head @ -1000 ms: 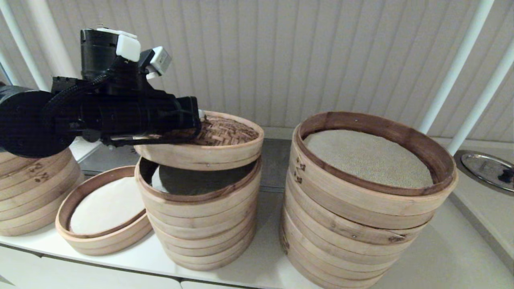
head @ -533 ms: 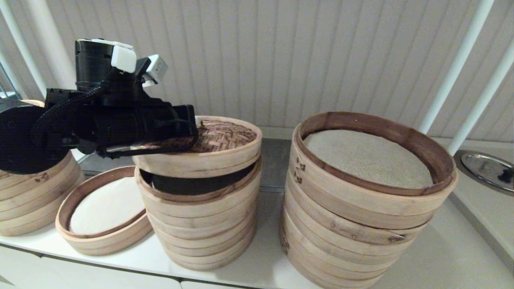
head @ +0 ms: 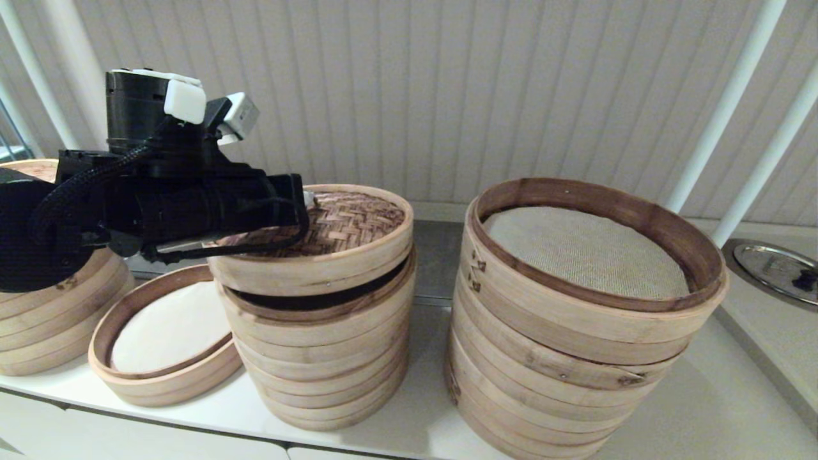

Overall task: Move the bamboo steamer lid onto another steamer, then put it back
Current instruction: Put the steamer

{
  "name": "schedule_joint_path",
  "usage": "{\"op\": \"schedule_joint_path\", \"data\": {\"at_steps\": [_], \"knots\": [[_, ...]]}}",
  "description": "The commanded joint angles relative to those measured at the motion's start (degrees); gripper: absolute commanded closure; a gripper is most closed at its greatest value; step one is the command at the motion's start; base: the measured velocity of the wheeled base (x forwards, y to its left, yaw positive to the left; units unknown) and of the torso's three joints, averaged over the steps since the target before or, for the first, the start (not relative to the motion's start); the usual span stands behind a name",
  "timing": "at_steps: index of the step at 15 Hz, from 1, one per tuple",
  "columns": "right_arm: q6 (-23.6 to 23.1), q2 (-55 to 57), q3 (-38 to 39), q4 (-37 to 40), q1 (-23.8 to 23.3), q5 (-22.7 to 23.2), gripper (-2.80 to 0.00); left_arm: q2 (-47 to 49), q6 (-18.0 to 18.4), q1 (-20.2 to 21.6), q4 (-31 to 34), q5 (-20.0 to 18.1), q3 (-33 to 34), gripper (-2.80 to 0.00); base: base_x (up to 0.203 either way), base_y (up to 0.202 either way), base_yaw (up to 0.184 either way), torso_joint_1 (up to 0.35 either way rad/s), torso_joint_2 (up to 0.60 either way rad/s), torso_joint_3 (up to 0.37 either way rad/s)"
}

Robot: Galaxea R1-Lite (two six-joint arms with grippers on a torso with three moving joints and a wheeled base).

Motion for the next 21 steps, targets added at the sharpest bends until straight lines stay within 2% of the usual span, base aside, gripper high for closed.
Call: {"op": "schedule_joint_path", "data": {"at_steps": [1, 11, 19, 21], "knots": [[0.0, 0.0, 0.2, 0.0, 0.0, 0.0, 0.00, -0.1, -0.1, 0.0, -0.1, 0.1, -0.2, 0.00, 0.000, 0.000, 0.000, 0.000, 0.00, 0.000], [0.0, 0.0, 0.2, 0.0, 0.0, 0.0, 0.00, -0.4, 0.4, -0.1, -4.3, 0.1, 3.2, 0.00, 0.000, 0.000, 0.000, 0.000, 0.00, 0.000], [0.0, 0.0, 0.2, 0.0, 0.0, 0.0, 0.00, -0.5, 0.6, -2.0, -5.2, 0.3, 5.8, 0.00, 0.000, 0.000, 0.000, 0.000, 0.00, 0.000], [0.0, 0.0, 0.2, 0.0, 0.0, 0.0, 0.00, -0.7, 0.6, -2.9, -5.8, 1.7, 6.6, 0.00, 0.000, 0.000, 0.000, 0.000, 0.00, 0.000]]}}
